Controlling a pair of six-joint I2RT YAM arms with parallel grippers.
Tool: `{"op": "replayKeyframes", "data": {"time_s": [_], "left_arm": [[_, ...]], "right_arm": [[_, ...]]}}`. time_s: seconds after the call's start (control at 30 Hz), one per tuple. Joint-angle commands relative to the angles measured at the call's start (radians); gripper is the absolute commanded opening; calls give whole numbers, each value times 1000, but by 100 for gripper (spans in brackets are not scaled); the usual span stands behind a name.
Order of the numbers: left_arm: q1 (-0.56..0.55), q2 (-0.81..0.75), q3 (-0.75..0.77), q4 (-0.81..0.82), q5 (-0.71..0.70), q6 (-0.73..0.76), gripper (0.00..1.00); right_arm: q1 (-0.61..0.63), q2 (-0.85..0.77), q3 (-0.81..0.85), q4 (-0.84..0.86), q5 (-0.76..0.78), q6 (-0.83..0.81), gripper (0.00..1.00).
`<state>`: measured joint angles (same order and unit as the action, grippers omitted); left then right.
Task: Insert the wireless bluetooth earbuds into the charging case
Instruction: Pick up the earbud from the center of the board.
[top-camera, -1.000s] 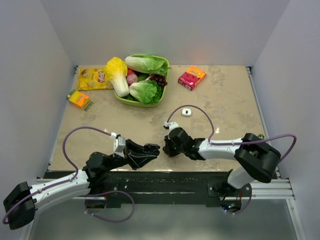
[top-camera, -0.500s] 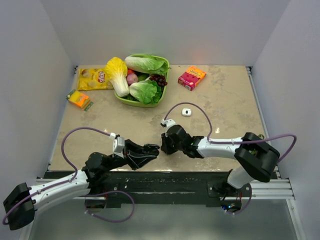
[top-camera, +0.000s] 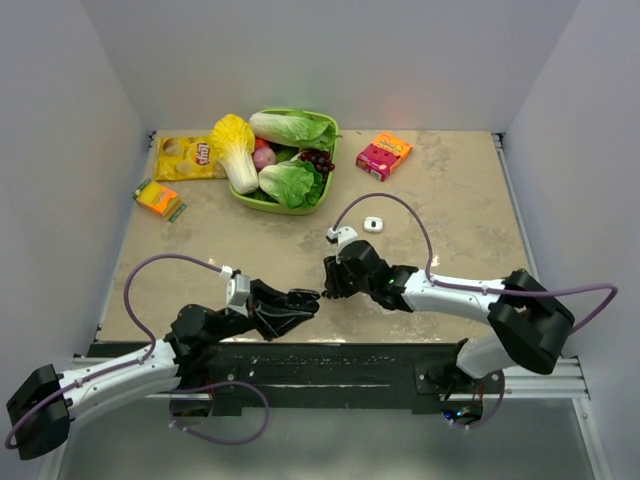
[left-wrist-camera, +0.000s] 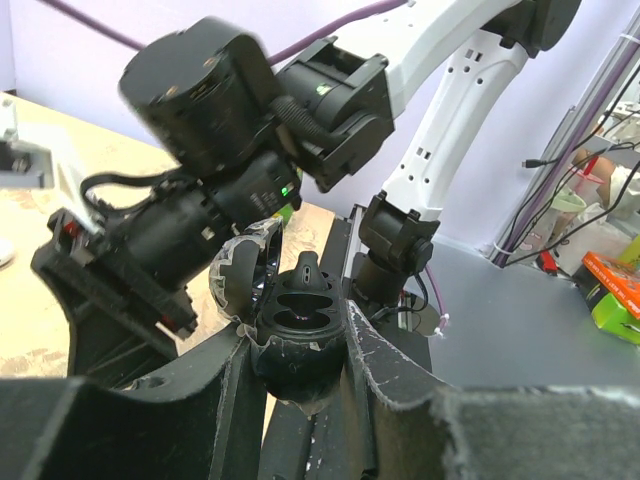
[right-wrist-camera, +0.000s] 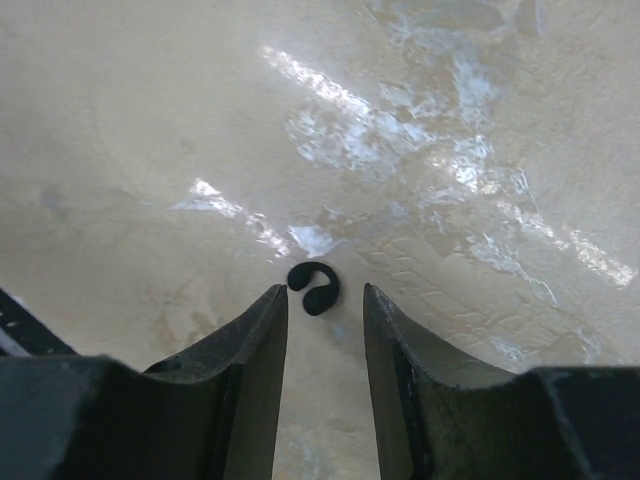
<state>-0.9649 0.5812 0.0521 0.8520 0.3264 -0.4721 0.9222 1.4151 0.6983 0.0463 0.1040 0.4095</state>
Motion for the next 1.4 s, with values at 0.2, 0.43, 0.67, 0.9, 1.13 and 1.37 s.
{"op": "replayKeyframes", "data": {"time_s": [0.2, 0.43, 0.67, 0.9, 1.13, 1.37], "left_arm": [[-6, -26, -52, 33, 7, -17, 0], [-6, -14, -52, 48, 7, -19, 0], [-6, -7, -52, 64, 13, -28, 0], [-6, -6, -52, 73, 13, -28, 0], [-8, 19, -52, 94, 20, -33, 0], [-8, 22, -52, 94, 20, -34, 0]], "right_arm": [[-22, 68, 44, -5, 31, -46, 43], [-31, 90, 59, 4, 31, -60, 42], [-36, 131, 70, 4, 10, -74, 42], [-34, 142, 56, 9, -20, -84, 41], [-33, 166, 46, 17, -56, -83, 41], [-31, 182, 35, 24, -75, -77, 41]]}}
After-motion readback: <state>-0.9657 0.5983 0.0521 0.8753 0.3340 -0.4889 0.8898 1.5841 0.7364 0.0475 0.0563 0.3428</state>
